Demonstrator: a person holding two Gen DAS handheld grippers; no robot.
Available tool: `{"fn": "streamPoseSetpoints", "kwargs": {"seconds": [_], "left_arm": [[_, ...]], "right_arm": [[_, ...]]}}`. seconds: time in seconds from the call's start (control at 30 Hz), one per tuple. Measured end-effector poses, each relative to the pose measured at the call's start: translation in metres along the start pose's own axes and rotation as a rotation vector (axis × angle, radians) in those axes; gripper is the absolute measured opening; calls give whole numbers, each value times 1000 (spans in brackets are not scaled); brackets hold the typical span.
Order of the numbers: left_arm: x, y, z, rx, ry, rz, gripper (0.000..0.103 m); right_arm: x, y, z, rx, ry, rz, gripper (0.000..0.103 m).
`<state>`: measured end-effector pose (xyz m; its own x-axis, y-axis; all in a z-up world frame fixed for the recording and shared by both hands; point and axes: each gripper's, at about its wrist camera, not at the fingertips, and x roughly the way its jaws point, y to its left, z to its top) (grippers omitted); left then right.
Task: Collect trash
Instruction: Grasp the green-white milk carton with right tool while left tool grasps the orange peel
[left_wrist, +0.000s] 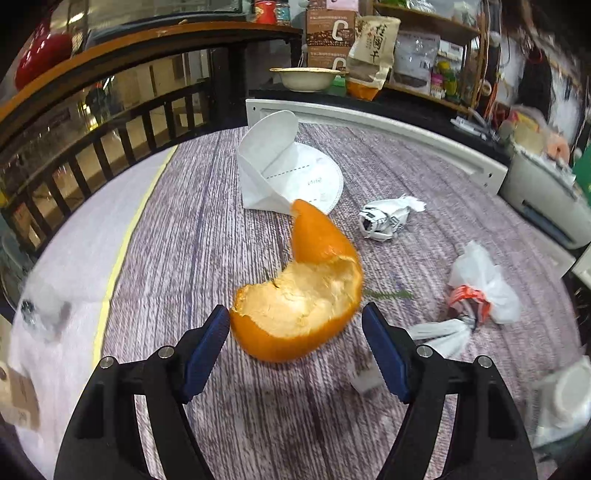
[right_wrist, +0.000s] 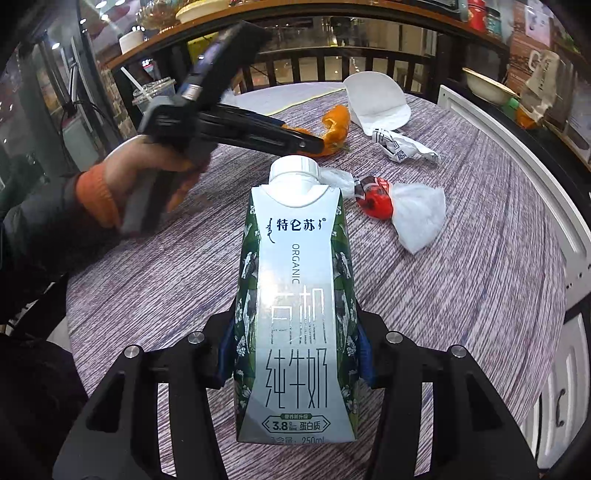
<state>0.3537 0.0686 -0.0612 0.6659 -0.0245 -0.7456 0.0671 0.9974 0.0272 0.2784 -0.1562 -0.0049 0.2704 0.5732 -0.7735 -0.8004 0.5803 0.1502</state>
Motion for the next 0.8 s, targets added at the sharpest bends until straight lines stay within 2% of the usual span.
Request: {"fn": "streamPoseSetpoints", "kwargs": {"seconds": [0.1,0.2,0.3,0.33,0.37,0.53,0.8], "left_arm": [[0,3,0,7,-8,7,68],[-3,1,-1,18,-23,12,56],[-7,-3,-3,29,-35,8,34],[-9,-4,-3,31,-42,-3,17],[-11,-6,-3,29,-42,-28,10],[-19,-11,-6,5,-64,-33,8],[-48,1,-17,-108,-109,-99,8]], "right_arm": [[-11,3,-8,26,-35,0,51],[-19,3,-15,64,-69,-14,51],[-24,4,-20,95,-95,-12,51],[-23,3,-20,104,-103,-15,51],[-25,4,-22,113,-109,-20,51],[-32,4,-30,169,-138,-30,51],[-50,10,-46,221,-193,-44,51]]}}
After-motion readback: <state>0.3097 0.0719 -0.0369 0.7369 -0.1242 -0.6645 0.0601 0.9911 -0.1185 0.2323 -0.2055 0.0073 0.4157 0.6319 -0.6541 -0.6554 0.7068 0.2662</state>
